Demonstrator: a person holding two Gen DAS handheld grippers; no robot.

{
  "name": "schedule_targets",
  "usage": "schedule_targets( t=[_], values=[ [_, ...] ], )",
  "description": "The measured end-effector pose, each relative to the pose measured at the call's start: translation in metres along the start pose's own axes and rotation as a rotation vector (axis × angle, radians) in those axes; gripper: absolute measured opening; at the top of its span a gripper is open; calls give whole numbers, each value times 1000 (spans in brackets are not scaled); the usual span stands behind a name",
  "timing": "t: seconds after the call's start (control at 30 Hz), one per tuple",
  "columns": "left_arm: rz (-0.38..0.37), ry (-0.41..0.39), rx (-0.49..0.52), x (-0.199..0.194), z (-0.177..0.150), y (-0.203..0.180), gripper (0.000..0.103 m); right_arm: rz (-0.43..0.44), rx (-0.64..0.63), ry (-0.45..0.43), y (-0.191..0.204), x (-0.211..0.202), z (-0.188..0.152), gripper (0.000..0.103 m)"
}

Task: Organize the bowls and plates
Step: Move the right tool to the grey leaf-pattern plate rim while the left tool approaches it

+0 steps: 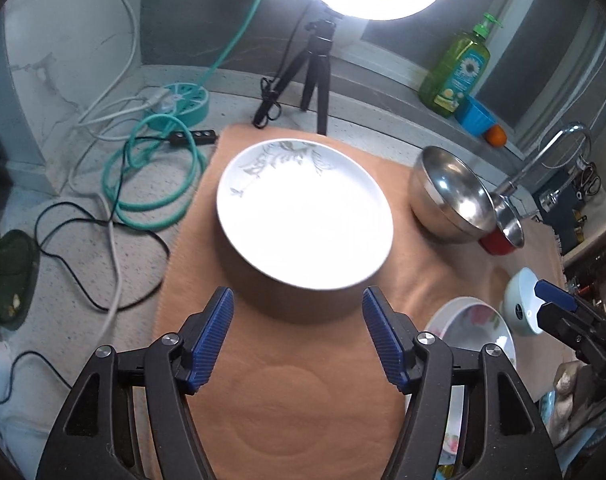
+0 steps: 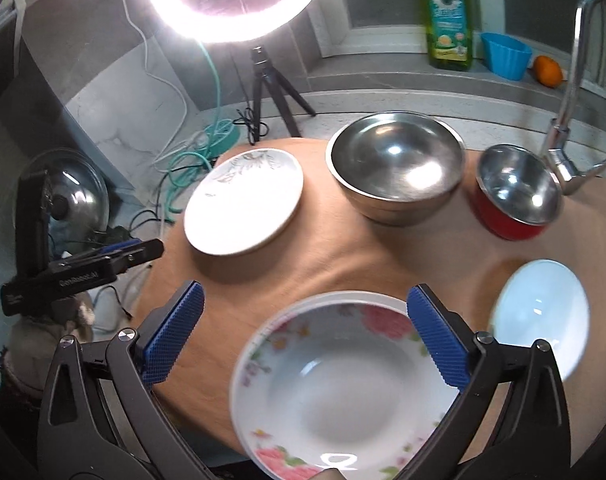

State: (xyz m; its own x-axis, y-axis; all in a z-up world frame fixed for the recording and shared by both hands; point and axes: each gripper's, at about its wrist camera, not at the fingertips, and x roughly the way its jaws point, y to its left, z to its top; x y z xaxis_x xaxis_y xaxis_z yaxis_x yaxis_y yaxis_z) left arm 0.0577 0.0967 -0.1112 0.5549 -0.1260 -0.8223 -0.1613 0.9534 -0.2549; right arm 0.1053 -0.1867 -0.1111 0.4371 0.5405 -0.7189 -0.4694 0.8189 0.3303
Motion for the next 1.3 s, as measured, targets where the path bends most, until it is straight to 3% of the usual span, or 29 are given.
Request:
schedule_targets(
  t=[0.1,0.27,0.73,0.9,0.97,1.0,1.07,1.13,1.3],
  values=[
    [1,-4,-12,2,7,13,67,30,41,39,7,18,12,103],
    [-12,-8,-31,9,22,33,67,-6,92,123,12,49,26,103],
    [-80,28,-42,49,55,51,67,-39,75,140,28,96,46,102],
    [-71,39,-12,60,62,50,64,-34,75,152,31,110,51,98],
    [-66,41,2,64,64,50,64,-27,82,157,31,116,53,94],
    [-61,42,5,67,65,51,64,-21,91,164,30,120,53,87],
    [-63,49,4,72,67,53,59,-13,117,178,26,127,54,77],
    [-66,56,1,77,69,57,47,-1,150,192,20,134,55,67],
    [-74,68,-16,85,74,62,40,35,215,225,10,148,56,43]
  ],
)
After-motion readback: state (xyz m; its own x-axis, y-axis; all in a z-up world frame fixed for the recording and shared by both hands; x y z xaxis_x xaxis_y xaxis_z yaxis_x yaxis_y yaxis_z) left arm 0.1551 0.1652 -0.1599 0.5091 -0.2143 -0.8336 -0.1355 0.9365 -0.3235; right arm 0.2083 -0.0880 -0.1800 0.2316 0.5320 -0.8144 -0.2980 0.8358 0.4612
